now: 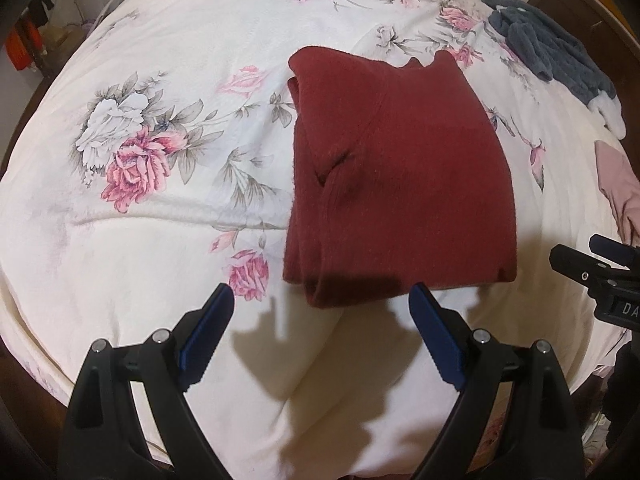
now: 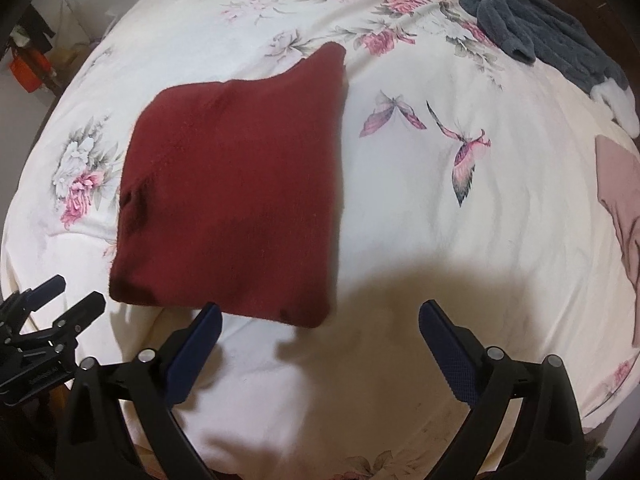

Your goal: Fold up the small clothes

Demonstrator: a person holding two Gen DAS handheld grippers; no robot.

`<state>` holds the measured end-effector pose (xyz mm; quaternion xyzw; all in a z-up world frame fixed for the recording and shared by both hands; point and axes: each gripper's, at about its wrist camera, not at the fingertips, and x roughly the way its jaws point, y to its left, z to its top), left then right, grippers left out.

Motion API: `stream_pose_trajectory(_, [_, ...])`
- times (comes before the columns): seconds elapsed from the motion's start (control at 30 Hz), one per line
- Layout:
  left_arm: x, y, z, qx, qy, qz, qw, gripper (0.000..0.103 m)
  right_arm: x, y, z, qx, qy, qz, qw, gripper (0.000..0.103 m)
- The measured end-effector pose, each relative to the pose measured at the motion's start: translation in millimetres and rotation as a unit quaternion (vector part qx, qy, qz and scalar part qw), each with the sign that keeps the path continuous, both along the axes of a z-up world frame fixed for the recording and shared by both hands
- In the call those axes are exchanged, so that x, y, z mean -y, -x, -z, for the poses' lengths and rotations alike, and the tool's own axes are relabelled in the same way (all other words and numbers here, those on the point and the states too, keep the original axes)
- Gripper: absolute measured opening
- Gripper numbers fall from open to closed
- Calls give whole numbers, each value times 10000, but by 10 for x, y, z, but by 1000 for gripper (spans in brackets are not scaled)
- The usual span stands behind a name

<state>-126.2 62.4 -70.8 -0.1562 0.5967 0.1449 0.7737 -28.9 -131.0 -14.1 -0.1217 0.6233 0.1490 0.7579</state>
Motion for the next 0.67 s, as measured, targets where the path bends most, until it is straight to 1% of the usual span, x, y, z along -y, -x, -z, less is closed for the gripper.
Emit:
stream_pose_trajectory(0.3, [25, 20, -36, 56, -51, 26, 10000, 88, 49, 18, -3, 161, 96, 96, 9998, 99])
stream_pose_trajectory(0.67, [48, 48, -20, 37, -79, 35, 10000, 88, 135, -13, 52, 42, 119, 222, 9997, 99])
